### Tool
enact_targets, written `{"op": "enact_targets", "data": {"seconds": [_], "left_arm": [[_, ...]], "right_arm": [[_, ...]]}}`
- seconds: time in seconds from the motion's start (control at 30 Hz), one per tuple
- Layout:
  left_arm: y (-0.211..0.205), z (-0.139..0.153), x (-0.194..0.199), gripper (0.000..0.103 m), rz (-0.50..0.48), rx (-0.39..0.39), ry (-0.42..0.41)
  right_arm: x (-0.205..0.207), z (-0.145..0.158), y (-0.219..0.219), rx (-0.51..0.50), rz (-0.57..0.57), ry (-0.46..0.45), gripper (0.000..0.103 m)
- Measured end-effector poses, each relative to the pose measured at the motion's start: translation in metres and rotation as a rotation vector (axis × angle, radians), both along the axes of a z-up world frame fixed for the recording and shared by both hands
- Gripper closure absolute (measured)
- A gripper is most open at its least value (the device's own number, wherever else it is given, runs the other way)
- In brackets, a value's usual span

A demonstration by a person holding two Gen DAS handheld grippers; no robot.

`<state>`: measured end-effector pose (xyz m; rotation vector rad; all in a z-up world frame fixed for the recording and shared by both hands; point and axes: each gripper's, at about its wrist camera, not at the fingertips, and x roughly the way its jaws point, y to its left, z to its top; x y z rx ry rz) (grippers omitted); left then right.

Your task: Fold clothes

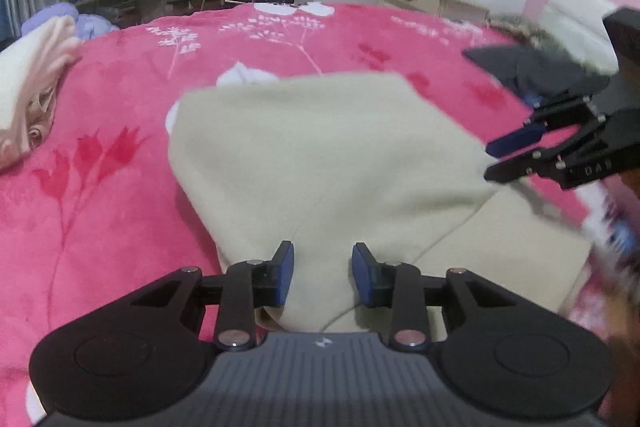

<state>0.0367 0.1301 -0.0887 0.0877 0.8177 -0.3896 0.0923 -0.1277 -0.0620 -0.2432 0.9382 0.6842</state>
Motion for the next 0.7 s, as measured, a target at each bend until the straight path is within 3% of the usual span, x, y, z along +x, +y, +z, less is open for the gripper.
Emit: {"op": "enact_targets", "data": {"seconds": [0.07,0.2,0.27,0.33,0.4,0.5,0.6,0.7], "left_arm": [[0.001,0.01,-0.004,0.072,0.017,-0.006,0.001],[-0.002,0.026,-0.025,0.071,-0.048,-0.008,-0.022],[-0.007,0.025,-0.035,0.067,-0.1,0.012,-0.019],[-0.016,0.008,-0.039,0.067,-0.125,0.061,-0.035],[-0.016,0.0,-0.035,0.067,-0.099,0.039,-0.022],[-0.012,0.015,-0.034,0.069,-0.072,0.0,0.009],[-0.011,0.024,-0.046,0.068,-0.121,0.011,0.011],[-0.018,0.006,-0.051,0.068,-0.152,0.068,0.036]], "right_arm": [[0.004,0.015,-0.003,0.015,-0.037,0.03,0.071],[-0.034,0.042,0.0,0.003,0.066,0.001,0.072],[-0.055,0.026,0.009,-0.055,0.116,0.022,0.072],[-0.067,0.004,0.019,-0.104,0.126,-0.037,0.07],[-0.069,0.002,0.023,-0.121,0.125,-0.059,0.071],[-0.069,0.025,0.02,-0.12,0.099,-0.029,0.075],[-0.079,0.034,0.014,-0.078,0.137,0.042,0.075],[-0.085,-0.002,0.019,-0.112,0.132,0.104,0.075]]}}
